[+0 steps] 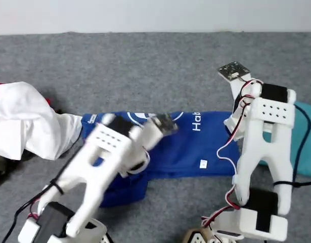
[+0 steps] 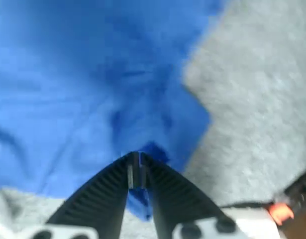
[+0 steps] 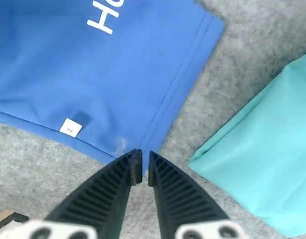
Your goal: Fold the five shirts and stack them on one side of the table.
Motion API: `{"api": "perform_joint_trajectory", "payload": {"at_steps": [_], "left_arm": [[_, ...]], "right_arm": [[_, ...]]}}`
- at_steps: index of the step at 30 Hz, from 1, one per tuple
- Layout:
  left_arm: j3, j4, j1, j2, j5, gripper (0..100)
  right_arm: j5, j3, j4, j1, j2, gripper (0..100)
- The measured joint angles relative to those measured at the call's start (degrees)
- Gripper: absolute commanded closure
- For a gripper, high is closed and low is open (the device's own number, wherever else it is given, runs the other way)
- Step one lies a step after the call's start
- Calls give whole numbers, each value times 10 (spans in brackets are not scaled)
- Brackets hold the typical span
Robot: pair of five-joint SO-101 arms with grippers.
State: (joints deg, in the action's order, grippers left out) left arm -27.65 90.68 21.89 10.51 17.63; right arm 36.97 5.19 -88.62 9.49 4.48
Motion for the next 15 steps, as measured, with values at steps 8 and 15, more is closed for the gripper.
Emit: {"api": "perform_joint_trajectory", "payload": {"at_steps": [8, 15], "left_arm": [[33, -39, -96, -71, -2, 987], [34, -35, -33, -217, 25, 987]], "right_arm": [[0, 0, 0, 0, 2, 967], [0, 0, -1, 0, 5, 967]]}}
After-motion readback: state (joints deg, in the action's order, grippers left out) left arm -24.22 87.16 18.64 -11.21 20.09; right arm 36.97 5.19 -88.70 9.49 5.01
